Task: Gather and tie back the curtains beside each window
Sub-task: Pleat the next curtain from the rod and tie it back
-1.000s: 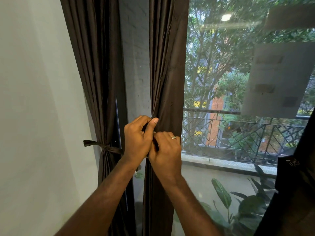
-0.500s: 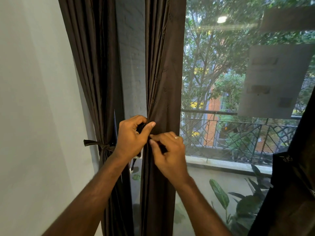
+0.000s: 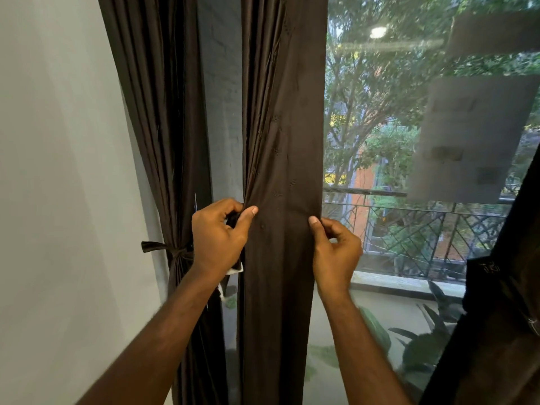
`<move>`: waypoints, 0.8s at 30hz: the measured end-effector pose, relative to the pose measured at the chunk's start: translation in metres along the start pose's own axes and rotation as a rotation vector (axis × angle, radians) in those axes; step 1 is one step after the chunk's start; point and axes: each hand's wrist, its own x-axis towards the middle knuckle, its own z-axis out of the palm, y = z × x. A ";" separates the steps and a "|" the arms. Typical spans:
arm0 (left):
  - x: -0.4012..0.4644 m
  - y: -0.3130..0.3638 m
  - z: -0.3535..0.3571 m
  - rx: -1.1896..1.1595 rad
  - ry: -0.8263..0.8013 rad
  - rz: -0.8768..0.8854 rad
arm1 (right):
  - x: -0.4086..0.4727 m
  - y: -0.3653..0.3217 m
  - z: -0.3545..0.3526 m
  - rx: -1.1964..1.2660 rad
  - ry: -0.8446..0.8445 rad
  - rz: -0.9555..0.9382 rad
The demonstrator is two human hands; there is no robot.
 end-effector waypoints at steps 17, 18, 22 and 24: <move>-0.003 0.011 0.005 -0.123 -0.057 -0.121 | -0.046 -0.012 0.041 -0.353 -0.198 -0.632; -0.002 0.011 0.004 -0.156 -0.074 -0.148 | -0.046 -0.013 0.042 -0.376 -0.209 -0.655; 0.001 0.014 -0.002 -0.236 -0.121 -0.185 | -0.047 -0.016 0.042 -0.468 -0.226 -0.742; 0.003 0.015 -0.002 -0.231 -0.137 -0.165 | -0.048 -0.016 0.044 -0.528 -0.232 -0.760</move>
